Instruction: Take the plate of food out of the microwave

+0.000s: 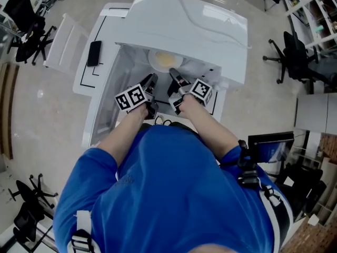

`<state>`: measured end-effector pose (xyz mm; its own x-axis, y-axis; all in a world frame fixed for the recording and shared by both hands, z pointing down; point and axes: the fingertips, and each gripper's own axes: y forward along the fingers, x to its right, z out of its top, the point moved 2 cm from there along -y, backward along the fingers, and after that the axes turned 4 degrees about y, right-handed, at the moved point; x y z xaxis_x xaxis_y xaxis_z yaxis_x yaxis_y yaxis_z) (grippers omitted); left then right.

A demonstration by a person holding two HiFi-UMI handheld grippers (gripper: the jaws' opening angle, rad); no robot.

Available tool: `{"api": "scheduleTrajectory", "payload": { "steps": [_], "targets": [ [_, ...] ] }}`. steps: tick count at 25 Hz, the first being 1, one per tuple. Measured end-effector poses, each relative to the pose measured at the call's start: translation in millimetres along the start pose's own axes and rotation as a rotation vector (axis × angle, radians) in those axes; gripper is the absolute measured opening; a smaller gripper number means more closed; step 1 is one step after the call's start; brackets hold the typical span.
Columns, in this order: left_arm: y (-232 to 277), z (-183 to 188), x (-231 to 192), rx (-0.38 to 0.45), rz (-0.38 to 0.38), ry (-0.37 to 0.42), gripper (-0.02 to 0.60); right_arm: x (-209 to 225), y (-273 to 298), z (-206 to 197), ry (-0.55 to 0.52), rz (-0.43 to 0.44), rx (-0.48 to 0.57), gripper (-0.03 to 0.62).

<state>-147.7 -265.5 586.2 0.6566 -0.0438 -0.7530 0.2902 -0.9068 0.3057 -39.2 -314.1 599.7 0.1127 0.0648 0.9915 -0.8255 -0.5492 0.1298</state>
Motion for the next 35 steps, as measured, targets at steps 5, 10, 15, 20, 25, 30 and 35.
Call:
{"api": "scheduleTrajectory", "payload": {
  "steps": [5,10,15,20,25,30,35],
  "targets": [
    [-1.2,1.8,-2.4,-0.012,0.003,0.007,0.08,7.8,6.9,0.3,0.017,-0.026,0.019,0.106],
    [-0.8,1.4,-5.7,-0.024,0.005,0.008,0.08,9.5,14.2,-0.1,0.033,-0.038,0.02,0.106],
    [-2.0,1.6,-6.2,-0.029,0.009,0.011,0.08,11.7,14.4,-0.9,0.041,-0.055,0.015,0.078],
    [-2.1,1.9,-7.2,-0.03,0.01,0.014,0.08,7.9,14.2,1.7,0.022,-0.052,0.014,0.035],
    [-1.1,0.8,-4.6,-0.031,0.005,0.017,0.08,8.9,8.9,3.6,0.032,-0.05,0.022,0.031],
    [-1.6,-1.7,-1.4,-0.03,0.006,0.023,0.08,9.6,0.3,3.9,0.037,-0.049,0.019,0.02],
    [-4.9,-3.5,1.6,-0.022,0.007,0.028,0.08,10.0,-8.8,0.4,0.04,-0.045,0.005,0.02]
  ]
}}
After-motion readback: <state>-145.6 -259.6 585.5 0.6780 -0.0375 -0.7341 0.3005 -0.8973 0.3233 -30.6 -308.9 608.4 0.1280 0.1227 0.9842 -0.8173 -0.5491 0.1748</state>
